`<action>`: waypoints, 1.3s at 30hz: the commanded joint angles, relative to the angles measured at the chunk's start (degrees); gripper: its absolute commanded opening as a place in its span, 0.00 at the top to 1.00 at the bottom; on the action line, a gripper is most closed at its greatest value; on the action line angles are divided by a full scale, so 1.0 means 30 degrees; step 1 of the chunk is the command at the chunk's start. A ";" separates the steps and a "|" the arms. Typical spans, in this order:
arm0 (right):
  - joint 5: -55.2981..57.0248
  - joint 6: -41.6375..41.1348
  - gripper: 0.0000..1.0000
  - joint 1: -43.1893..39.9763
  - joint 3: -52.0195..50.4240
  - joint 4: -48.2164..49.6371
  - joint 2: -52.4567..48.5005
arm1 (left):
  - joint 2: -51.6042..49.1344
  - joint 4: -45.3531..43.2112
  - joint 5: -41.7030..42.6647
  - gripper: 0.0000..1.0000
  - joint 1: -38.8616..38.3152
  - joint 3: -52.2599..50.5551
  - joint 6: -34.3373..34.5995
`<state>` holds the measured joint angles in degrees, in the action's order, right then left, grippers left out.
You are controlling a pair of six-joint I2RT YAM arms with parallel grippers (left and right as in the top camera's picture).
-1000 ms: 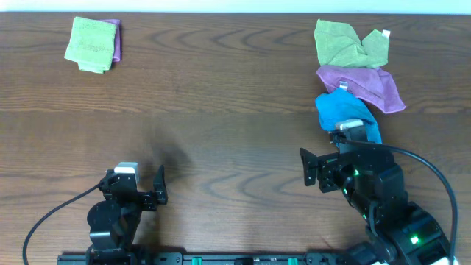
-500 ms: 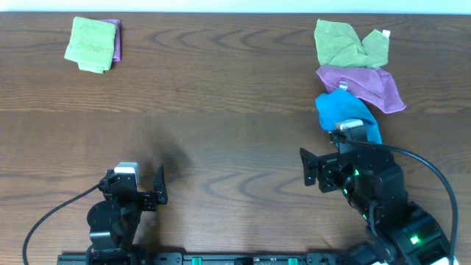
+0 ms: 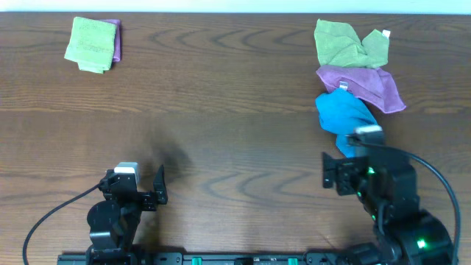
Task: Fold the cloth
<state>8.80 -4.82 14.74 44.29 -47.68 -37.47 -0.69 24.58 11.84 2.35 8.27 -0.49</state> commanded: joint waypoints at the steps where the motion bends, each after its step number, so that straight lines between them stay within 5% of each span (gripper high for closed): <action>1: -0.0029 0.0787 0.01 -0.1166 -0.1741 0.0801 0.1916 | 0.0146 0.0000 0.0226 0.05 -0.0095 -0.0386 -0.0342; 18: -0.0583 0.0772 0.01 -0.1173 -0.7796 0.1872 0.9850 | 0.0146 0.0000 0.0226 0.04 -0.0095 -0.0386 -0.0342; 39: -0.0597 0.0619 0.01 -0.1137 -1.1504 0.1530 1.2400 | 0.0146 0.0000 0.0226 0.05 -0.0095 -0.0386 -0.0342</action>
<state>7.27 -3.38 11.68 10.87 -42.96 -0.93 -0.69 24.56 11.86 2.35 8.27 -0.49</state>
